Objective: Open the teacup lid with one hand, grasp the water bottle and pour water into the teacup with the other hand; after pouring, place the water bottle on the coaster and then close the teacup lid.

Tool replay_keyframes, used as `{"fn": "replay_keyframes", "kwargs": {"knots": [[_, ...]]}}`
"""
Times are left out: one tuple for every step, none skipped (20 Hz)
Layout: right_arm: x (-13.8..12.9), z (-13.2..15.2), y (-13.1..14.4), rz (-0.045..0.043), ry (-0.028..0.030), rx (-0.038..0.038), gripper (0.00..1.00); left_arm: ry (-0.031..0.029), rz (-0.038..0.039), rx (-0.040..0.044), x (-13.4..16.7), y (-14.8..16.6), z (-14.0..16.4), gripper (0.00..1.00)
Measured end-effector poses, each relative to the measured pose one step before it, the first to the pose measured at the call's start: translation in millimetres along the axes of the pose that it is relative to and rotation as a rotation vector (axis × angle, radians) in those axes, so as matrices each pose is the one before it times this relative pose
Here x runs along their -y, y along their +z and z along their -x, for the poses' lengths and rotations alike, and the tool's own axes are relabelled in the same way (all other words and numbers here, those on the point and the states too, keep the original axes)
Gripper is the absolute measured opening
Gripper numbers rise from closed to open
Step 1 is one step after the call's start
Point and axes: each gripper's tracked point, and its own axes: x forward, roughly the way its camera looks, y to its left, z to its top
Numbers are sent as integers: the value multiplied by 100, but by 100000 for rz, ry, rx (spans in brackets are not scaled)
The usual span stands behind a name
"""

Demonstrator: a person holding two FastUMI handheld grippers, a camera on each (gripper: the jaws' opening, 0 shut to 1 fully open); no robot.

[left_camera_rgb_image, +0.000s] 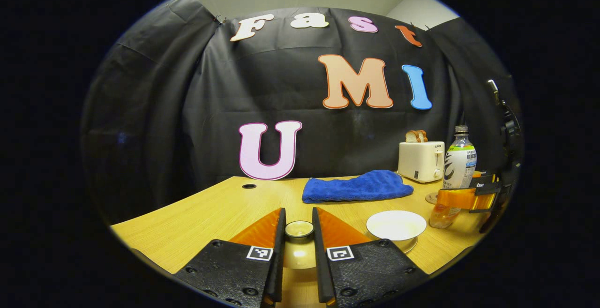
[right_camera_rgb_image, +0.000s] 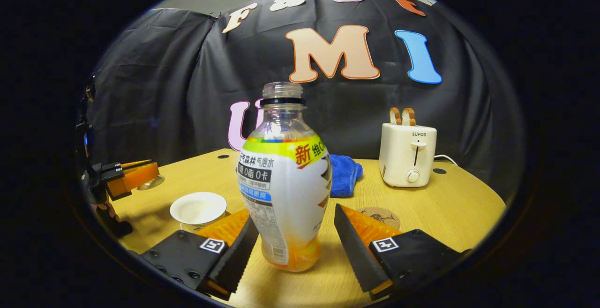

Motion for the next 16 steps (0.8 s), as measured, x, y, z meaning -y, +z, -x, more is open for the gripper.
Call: {"fn": "replay_keyframes", "kwargs": {"knots": [[-306,-344,-238,79,-478,-1289,88,78,10,20,-77,55,21,27],[-67,254,108,247,-656,-297,79,63,-14,18,21,-12,-8,27],[-104,-227,-73,484,-179,194,71,9,-4,-56,6,4,-17,26],[102,-36,-132,530,-647,-128,71,60,0,-37,-32,-33,-39,27],[322,47,31,265,-1799,-320,66,122,65,122,-53,34,44,27],[9,32,123,720,-585,-13,60,101,-14,-25,33,-32,8,27],[-12,84,116,1654,-863,406,60,90,-15,-56,-6,35,-14,27],[256,88,5,2573,-1276,-308,60,117,-54,-140,-63,-104,33,27],[154,282,257,3199,-718,188,60,154,-8,-24,-35,13,-22,27],[93,362,786,3306,-554,1755,60,130,30,71,-19,-5,40,27],[121,586,866,3970,-1456,2173,60,86,-13,-26,-5,34,-1,27],[427,498,1166,5038,-2080,2342,60,1,-1,-18,-1,-52,14,27],[483,357,1043,6060,-2451,2084,60,-6,0,-12,4,7,2,27],[411,352,1139,6869,-2085,1694,60,-62,36,32,-36,-20,-8,27],[426,55,1077,7144,-1818,1637,60,-44,27,-44,21,20,0,27],[619,4,928,6940,-1831,1419,60,-11,-18,-36,3,-49,11,27]]}}
